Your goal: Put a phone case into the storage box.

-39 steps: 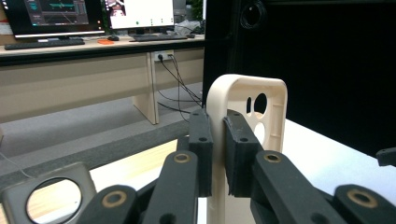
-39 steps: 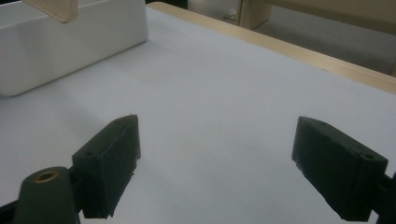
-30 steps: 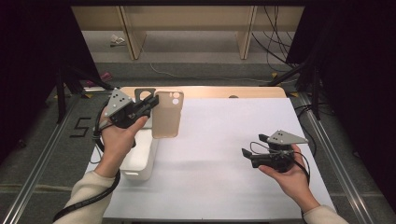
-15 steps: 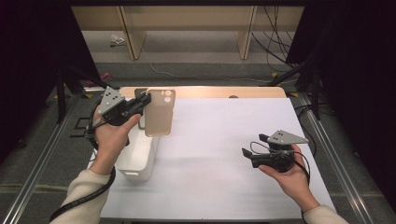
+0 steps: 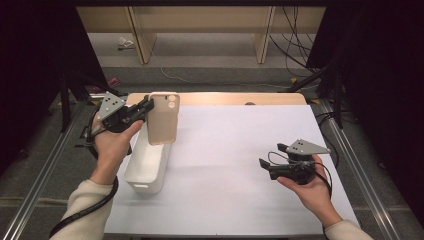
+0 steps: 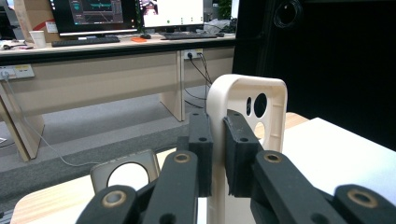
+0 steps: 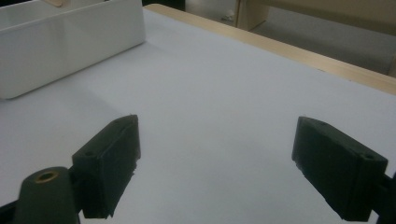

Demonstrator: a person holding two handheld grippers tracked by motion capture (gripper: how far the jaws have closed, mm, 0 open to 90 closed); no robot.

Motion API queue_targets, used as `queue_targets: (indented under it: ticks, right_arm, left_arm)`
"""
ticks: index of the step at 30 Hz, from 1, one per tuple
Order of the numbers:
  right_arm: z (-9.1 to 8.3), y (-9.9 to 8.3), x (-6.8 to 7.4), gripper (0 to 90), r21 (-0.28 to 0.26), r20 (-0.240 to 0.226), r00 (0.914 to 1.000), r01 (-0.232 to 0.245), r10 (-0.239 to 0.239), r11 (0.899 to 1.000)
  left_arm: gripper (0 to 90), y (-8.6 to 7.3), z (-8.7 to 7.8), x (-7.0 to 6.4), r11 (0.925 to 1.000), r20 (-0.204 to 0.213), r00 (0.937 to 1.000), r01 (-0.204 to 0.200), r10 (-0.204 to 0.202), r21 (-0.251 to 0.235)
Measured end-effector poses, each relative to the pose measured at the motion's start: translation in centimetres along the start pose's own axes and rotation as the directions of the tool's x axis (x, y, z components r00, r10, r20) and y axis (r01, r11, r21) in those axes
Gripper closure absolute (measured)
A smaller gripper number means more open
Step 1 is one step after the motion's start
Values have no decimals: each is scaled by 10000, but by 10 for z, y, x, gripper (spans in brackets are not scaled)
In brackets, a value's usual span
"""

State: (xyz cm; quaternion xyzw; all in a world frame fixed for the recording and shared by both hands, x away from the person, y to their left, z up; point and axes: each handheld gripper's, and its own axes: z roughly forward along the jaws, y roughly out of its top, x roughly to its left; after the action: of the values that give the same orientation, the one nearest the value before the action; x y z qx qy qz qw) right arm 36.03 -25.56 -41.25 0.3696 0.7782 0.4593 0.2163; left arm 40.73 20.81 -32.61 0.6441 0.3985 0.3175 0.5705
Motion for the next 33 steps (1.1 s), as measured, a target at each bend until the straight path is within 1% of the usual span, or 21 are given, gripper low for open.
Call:
queue_targets:
  ticks: [7,15,27,33]
  right_arm:
    - [0,0,0,161,-10,-5,10000,-15,15,10000]
    - [0,0,0,161,-20,8,10000,-22,22,10000]
    - [0,0,0,161,-34,19,10000,-51,51,10000]
    - [0,0,0,161,-37,32,10000,-53,53,10000]
  left_arm:
    - [825,1,-2,4,10000,-111,9999,40,-41,-56]
    - [824,2,-5,13,9998,-293,9995,109,-114,-153]
    - [824,0,-5,18,9999,-370,9993,71,-75,-116]
    - [824,-1,-3,27,9998,-349,9994,41,-48,-186]
